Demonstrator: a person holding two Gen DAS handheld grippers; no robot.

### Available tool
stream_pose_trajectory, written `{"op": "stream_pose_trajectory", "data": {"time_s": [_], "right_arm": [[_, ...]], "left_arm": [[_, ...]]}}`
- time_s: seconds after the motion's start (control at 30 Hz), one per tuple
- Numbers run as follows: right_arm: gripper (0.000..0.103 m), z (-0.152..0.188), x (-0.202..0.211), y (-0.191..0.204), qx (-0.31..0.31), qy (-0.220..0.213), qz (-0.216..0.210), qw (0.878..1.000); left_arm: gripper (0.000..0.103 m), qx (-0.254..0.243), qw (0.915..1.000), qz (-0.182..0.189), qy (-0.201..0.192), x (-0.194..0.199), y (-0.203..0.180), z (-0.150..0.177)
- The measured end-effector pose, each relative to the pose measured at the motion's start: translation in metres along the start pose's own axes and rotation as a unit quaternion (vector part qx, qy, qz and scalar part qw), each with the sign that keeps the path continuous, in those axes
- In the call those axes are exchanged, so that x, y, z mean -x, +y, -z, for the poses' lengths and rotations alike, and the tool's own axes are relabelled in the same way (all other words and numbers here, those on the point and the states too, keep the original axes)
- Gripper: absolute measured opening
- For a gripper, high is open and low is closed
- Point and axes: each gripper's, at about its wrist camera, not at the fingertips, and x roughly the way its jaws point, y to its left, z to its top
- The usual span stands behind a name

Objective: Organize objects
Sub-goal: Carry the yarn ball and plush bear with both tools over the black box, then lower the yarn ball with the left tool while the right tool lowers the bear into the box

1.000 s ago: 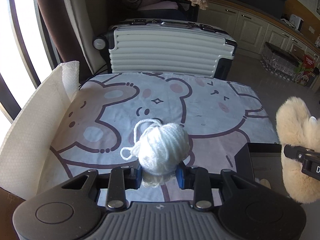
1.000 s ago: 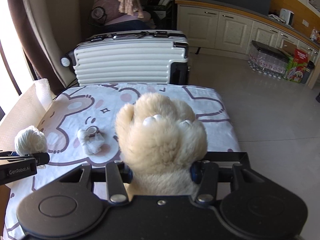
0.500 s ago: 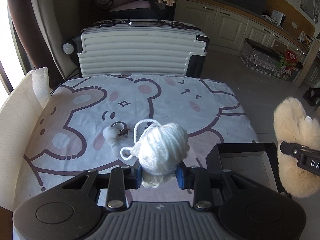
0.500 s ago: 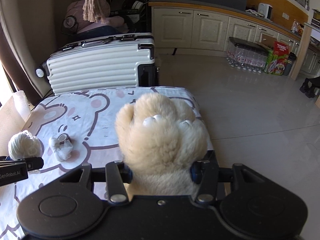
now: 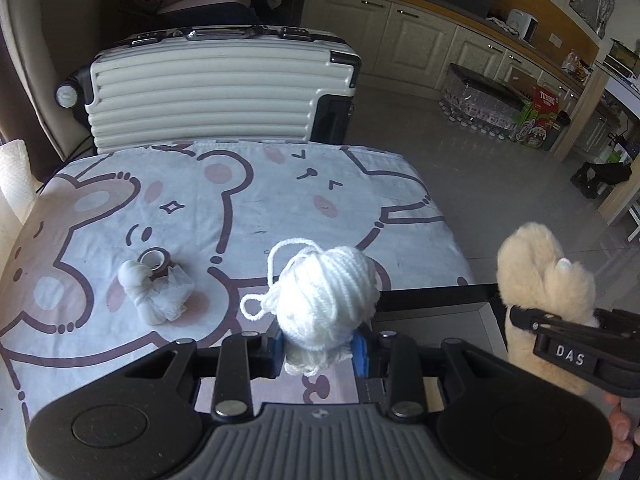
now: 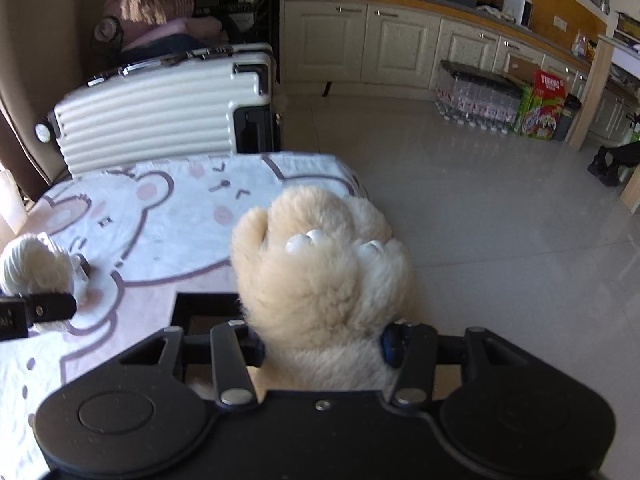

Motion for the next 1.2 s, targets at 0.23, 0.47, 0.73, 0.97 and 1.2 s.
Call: {"op": "stream_pose_trajectory", "data": {"time_s": [0.23,0.47,0.73,0.97,1.2], "right_arm": [[0.05,0.015,-0.032,-0.004,0.001,0.058,-0.027,0.998],[0.05,0.029,-0.057,0.0,0.02,0.116,-0.023,0.993],[0.052,0.036,-0.074,-0.006,0.002,0.141,-0.021,0.99],[0.053,0.037,-0.084,-0.01,-0.012,0.16,-0.01,0.987],[0.062,0.038,-0.089,-0.002,0.01,0.169,-0.017,0.985]], "left_arm": [[0.034,-0.008,0.9994,0.032,0.007,-0.022,-0.02,-0.002],[0.034,-0.025,0.9976,0.06,0.023,-0.043,-0.039,0.0],[0.034,-0.027,0.9951,0.082,0.048,-0.068,-0.048,0.002],[0.034,-0.021,0.9944,0.075,0.072,-0.09,-0.055,0.004],[0.034,-0.007,0.9951,0.044,0.088,-0.105,-0.055,0.006]]}}
